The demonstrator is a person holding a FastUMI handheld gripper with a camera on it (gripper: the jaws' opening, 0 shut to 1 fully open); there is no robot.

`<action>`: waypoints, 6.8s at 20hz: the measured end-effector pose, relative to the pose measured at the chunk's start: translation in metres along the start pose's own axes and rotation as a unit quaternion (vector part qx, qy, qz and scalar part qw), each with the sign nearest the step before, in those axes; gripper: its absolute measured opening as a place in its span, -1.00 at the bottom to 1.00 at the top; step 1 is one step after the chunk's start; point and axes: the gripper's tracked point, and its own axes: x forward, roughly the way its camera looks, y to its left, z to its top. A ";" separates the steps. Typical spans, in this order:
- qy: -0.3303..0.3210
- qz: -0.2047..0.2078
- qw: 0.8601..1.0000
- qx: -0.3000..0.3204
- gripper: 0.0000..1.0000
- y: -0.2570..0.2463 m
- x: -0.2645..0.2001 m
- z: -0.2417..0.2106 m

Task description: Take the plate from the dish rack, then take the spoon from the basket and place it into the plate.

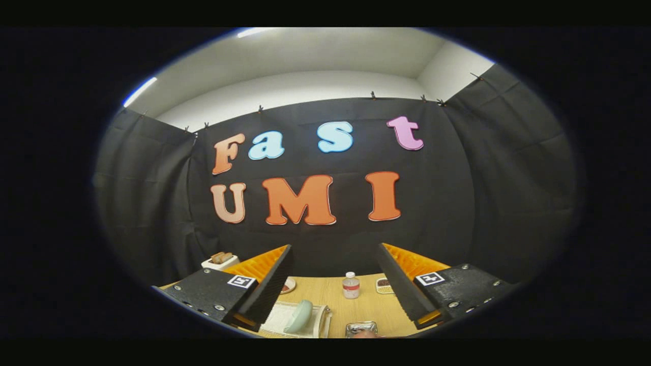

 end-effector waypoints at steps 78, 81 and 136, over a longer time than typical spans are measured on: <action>0.467 -0.110 0.877 0.019 -0.64 0.033 -0.056 -0.242; 0.464 -0.082 0.879 0.069 -0.64 0.031 -0.074 -0.243; 0.365 -0.060 0.920 0.131 0.48 -0.069 -0.102 -0.357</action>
